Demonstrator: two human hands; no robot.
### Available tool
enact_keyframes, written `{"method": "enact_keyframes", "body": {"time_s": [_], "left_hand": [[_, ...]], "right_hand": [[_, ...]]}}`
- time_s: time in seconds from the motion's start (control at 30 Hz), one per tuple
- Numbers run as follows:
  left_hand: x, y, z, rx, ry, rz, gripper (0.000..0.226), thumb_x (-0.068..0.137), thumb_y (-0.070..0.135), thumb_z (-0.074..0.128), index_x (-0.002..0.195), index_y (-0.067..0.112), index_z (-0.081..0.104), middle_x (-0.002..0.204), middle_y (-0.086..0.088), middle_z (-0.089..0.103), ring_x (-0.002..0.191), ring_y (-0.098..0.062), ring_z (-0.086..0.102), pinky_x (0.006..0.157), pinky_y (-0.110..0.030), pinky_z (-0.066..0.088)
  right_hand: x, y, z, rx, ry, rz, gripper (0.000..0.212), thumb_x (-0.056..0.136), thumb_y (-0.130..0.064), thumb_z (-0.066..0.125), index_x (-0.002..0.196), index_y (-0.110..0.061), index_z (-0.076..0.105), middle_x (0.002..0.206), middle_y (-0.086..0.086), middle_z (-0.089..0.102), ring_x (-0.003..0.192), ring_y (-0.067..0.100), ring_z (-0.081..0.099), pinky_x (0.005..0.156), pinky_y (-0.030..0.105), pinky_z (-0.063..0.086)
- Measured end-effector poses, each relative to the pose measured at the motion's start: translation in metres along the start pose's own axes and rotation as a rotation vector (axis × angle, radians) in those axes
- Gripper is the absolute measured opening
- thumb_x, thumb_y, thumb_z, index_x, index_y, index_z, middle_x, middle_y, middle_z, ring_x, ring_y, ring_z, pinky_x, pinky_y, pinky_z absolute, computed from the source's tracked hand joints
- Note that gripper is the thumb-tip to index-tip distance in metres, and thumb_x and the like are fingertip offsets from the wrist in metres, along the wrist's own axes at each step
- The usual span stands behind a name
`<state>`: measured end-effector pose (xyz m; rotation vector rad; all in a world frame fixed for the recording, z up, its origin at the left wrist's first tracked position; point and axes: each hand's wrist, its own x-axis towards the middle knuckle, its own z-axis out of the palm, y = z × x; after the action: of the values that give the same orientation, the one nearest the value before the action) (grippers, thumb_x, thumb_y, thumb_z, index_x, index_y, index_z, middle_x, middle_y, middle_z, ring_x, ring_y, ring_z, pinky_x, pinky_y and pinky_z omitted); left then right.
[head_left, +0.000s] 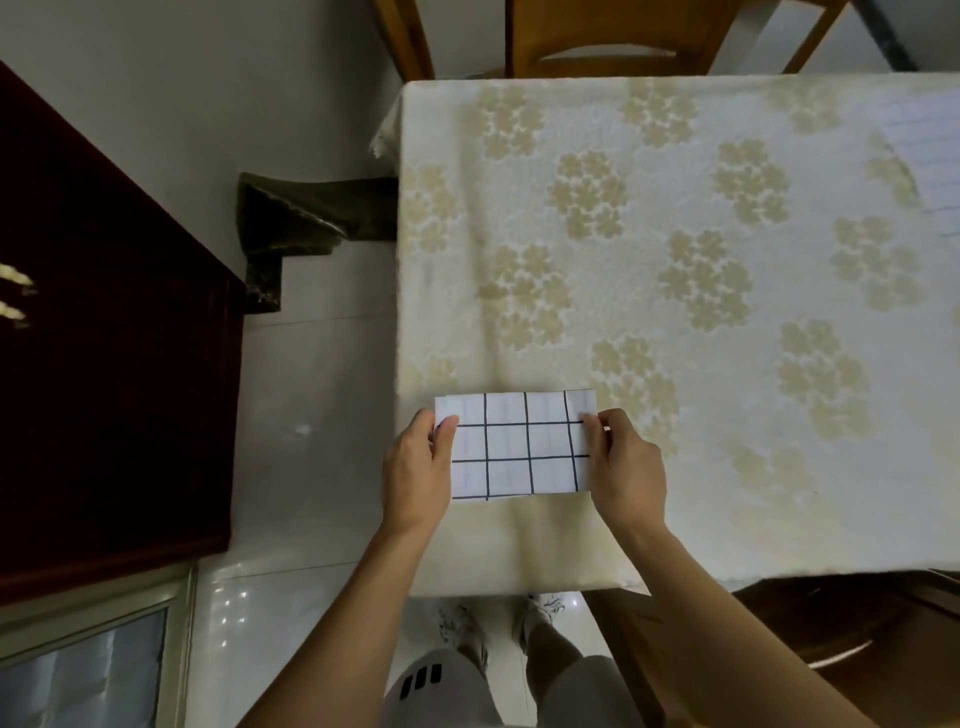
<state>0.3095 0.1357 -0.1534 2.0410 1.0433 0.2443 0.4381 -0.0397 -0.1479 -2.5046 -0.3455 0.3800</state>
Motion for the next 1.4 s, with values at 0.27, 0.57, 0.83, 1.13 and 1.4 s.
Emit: {"method": "enact_keyframes", "body": {"time_s": [0.27,0.57,0.83,1.13,1.4], "left_hand": [[0.026,-0.005,0.036,0.168,-0.043,-0.147,0.043,0.099,0.032,0.056,0.066,0.019,0.032,0.059,0.004,0.04,0.061,-0.028,0.045,0.057,-0.036,0.031],[0.025,-0.001,0.049,0.388,0.037,-0.142,0.032,0.095,0.035,0.06,0.075,0.019,0.04,0.075,0.001,0.055,0.081,-0.03,0.056,0.074,-0.042,0.044],[0.025,0.005,0.049,0.364,0.08,-0.226,0.031,0.09,0.039,0.067,0.105,0.016,0.055,0.106,-0.006,0.06,0.102,-0.029,0.057,0.082,-0.043,0.045],[0.033,0.045,0.014,0.268,0.119,-0.097,0.035,0.093,0.035,0.063,0.12,0.014,0.057,0.122,-0.01,0.056,0.115,-0.031,0.051,0.094,-0.045,0.045],[0.032,0.116,-0.04,0.177,0.027,0.212,0.055,0.096,0.04,0.056,0.145,0.018,0.043,0.148,0.0,0.047,0.134,-0.022,0.043,0.11,-0.041,0.04]], "right_hand": [[0.039,0.024,0.014,-0.125,-0.097,0.042,0.032,0.103,-0.043,0.038,0.089,-0.018,0.05,0.07,0.003,0.06,0.063,0.026,0.057,0.051,0.032,0.038],[0.054,0.034,0.021,-0.16,-0.141,0.11,0.023,0.098,-0.038,0.056,0.085,-0.019,0.055,0.084,-0.003,0.058,0.073,0.021,0.056,0.061,0.032,0.044],[0.057,0.032,0.017,-0.143,-0.133,0.164,0.023,0.094,-0.041,0.062,0.087,-0.02,0.056,0.086,-0.003,0.058,0.074,0.02,0.056,0.063,0.032,0.044],[0.061,0.008,-0.023,-0.028,-0.066,-0.002,0.034,0.096,-0.035,0.058,0.122,-0.014,0.063,0.12,0.006,0.06,0.105,0.027,0.06,0.082,0.038,0.052],[0.057,-0.054,-0.096,0.044,0.041,-0.287,0.046,0.095,-0.035,0.06,0.138,-0.018,0.056,0.14,0.004,0.055,0.119,0.023,0.057,0.1,0.039,0.048]]}}
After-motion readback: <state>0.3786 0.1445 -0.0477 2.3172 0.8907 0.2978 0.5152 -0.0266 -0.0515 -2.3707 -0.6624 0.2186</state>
